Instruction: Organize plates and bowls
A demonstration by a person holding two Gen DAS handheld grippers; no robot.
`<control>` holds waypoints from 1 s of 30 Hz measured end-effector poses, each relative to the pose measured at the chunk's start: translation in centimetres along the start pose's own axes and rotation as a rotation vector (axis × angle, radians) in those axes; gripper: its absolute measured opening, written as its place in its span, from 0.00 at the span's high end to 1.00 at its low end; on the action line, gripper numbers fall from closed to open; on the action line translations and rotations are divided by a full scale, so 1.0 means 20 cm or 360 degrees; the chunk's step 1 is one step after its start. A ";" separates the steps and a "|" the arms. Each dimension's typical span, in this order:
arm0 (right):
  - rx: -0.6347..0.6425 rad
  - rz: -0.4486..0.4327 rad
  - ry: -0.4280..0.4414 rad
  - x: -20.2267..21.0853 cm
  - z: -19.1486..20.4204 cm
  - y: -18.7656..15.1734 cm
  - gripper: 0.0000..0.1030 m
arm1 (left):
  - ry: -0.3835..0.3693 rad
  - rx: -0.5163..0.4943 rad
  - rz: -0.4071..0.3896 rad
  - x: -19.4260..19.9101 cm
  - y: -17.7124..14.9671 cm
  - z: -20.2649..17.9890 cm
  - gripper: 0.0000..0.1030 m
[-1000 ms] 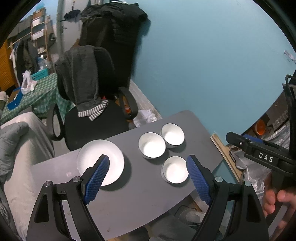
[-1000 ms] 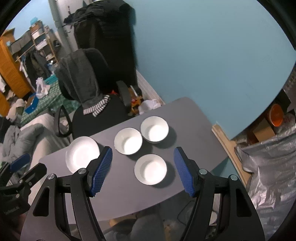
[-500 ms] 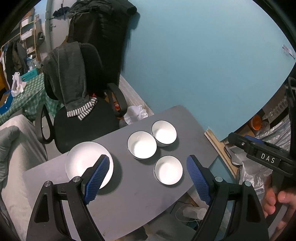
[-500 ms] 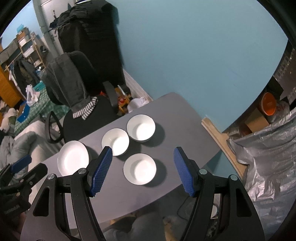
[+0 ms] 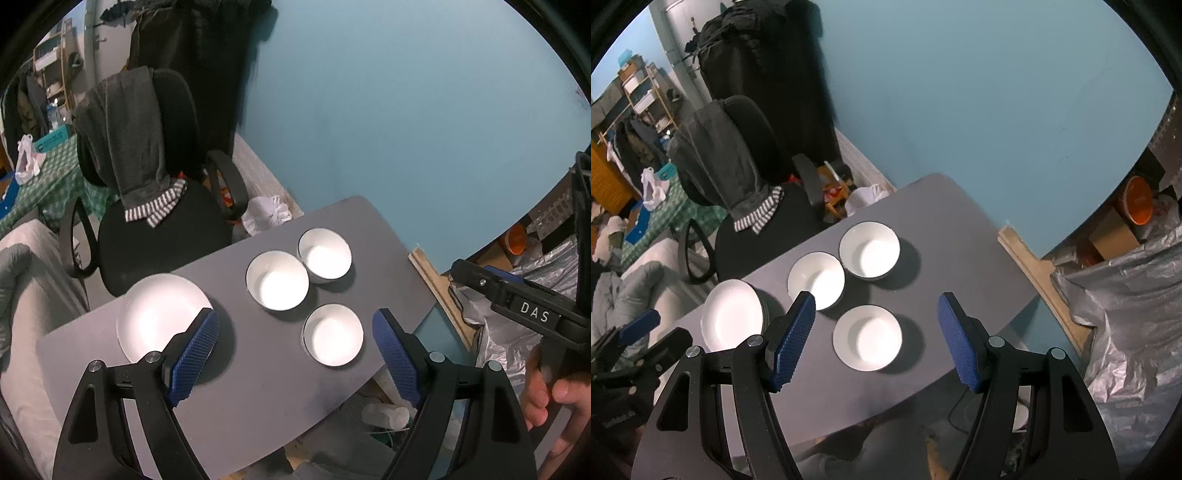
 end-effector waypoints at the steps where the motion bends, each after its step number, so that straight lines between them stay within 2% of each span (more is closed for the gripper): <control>1: 0.0001 0.0002 0.0001 -0.01 0.00 0.00 0.34 | -0.0008 -0.0001 0.0006 -0.01 0.00 0.00 0.16; 7: -0.0003 0.0036 0.0026 -0.06 -0.01 -0.01 0.34 | 0.0021 -0.0040 -0.0002 -0.04 0.00 -0.01 0.16; 14: 0.0039 0.0081 0.0066 -0.16 0.00 0.00 0.34 | 0.0044 -0.0011 0.0045 -0.17 -0.01 -0.02 0.16; 20: 0.0043 0.0205 0.0119 -0.35 -0.05 -0.06 0.34 | 0.0046 0.0042 0.0121 -0.34 -0.06 -0.02 0.16; 30: 0.0223 0.0385 0.0152 -0.72 -0.16 -0.14 0.34 | 0.0068 0.0068 0.0255 -0.68 -0.16 -0.05 0.16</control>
Point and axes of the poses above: each gripper's, at about its wrist camera, not at the fingertips, and x roughly against the way its jaws point, z to its left, y to its top, the point moved 8 cm from there along -x, roughly the way its jaws point, and after that the axes turned 1 degree about z, right-handed, at the moved point
